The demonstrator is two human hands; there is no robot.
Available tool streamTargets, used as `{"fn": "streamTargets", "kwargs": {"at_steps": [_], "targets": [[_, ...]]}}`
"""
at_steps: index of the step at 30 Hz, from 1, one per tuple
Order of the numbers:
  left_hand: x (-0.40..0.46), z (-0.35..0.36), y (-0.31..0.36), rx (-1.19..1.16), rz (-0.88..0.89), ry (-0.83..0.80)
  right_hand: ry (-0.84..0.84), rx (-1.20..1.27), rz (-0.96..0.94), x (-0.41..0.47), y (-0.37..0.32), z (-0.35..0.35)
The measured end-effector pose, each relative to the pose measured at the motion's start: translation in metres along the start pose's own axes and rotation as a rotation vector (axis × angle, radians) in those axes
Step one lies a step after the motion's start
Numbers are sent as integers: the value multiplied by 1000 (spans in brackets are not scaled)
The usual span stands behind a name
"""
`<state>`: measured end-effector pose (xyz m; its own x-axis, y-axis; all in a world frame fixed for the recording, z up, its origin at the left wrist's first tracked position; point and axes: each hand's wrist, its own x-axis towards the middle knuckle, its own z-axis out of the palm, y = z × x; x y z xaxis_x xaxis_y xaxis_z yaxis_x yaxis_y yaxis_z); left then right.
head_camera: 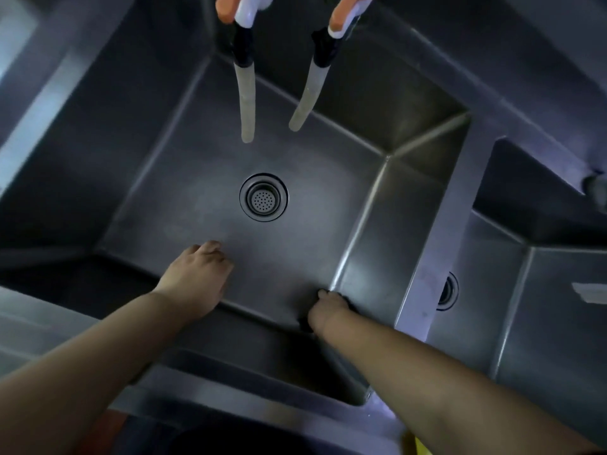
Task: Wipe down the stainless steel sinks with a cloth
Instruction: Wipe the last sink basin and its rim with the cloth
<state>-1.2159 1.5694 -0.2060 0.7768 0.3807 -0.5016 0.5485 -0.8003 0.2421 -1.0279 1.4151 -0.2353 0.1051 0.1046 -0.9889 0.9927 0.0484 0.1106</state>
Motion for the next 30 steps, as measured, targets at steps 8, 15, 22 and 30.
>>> {"fn": "streamTargets", "kwargs": {"at_steps": [8,15,22,30], "targets": [[11,4,-3,0,-69,1,183,-242,261,10,128,-64],[10,5,-4,-43,-93,-71,67,-180,155,-17,78,-33],[7,0,-2,-31,-82,-106,-84,-338,-120,-67,8,11],[4,-6,-2,-35,-105,-189,60,-344,-33,-88,65,-25]]}}
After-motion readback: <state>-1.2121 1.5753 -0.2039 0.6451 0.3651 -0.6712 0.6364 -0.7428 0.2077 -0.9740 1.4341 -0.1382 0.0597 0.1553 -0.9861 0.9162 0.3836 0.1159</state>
